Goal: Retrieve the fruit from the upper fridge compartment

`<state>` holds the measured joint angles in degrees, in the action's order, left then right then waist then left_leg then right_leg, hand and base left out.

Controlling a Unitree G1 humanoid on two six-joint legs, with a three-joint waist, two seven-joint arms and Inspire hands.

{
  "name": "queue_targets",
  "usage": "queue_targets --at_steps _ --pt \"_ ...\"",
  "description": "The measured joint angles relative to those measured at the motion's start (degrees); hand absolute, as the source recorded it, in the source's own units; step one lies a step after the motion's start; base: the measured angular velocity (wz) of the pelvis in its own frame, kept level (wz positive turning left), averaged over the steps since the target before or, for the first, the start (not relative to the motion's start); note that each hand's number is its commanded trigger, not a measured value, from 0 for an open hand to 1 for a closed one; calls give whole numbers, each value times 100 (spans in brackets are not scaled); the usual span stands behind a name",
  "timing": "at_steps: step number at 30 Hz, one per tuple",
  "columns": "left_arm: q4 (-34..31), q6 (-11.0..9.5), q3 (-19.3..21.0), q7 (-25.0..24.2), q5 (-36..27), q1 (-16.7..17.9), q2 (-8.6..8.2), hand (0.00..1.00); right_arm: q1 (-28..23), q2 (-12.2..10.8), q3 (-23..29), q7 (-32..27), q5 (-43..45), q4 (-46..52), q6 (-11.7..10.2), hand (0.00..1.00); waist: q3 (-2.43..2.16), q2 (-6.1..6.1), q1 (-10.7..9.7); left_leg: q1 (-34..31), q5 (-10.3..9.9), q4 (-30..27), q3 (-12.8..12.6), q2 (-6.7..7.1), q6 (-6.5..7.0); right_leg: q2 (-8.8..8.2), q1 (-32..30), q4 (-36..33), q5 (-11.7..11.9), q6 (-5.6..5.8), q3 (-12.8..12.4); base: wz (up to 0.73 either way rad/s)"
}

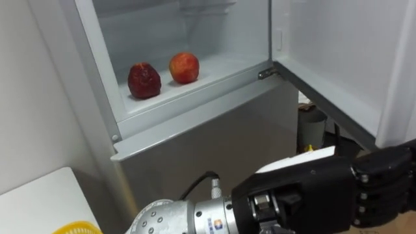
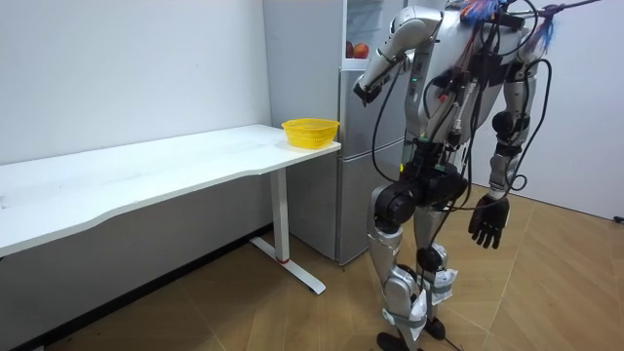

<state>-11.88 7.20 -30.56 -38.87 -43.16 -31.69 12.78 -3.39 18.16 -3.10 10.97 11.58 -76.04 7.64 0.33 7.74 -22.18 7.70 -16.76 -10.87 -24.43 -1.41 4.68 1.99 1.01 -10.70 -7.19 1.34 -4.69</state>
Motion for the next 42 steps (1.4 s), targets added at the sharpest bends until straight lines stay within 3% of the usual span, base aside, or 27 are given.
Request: queue_targets --at_steps 7,13,19,25,31,32,37,42 --pt "105 3 -10 91 4 0 -84 0 2 5 15 -22 -10 67 5 0 4 5 -100 -1 -1 0 1 1 -2 16 -3 -2 0 0 -61 0" --pt "520 18 -147 122 -14 -288 -260 0 33 5 1 -31 1 68 123 0 8 -1 -140 -11 -1 0 -10 5 -2 21 -26 20 -1 1 -86 -1" --pt "747 108 -182 297 -14 -300 -402 0 37 8 3 -22 0 97 125 0 10 -3 -256 -24 1 11 -11 3 -6 29 -42 10 -2 0 -94 -1" --pt "748 109 -182 453 -10 -304 -420 0 36 7 3 -35 0 101 121 0 26 -27 -294 -45 1 14 -5 4 -6 25 -60 7 -3 -1 -85 0" --pt "485 109 -129 483 7 -305 -179 0 31 1 4 -19 47 96 119 0 43 -51 -219 -61 2 15 11 6 -8 14 -78 5 -28 -14 -47 1" --pt "324 128 -77 486 22 -311 -75 0 23 -12 26 -20 55 94 119 0 42 -51 -162 -100 4 15 18 6 -11 8 -91 -3 -31 -17 -20 4" --pt "-739 148 570 638 1 -383 113 0 -54 -60 51 26 61 49 122 0 42 -71 136 -118 27 -15 192 5 -40 -11 -19 12 -46 -43 126 17" --pt "-1551 124 882 761 -6 -417 248 0 -57 -89 42 -17 139 56 106 0 21 -107 491 -203 41 -132 596 33 -55 -92 102 25 -117 -75 474 33"
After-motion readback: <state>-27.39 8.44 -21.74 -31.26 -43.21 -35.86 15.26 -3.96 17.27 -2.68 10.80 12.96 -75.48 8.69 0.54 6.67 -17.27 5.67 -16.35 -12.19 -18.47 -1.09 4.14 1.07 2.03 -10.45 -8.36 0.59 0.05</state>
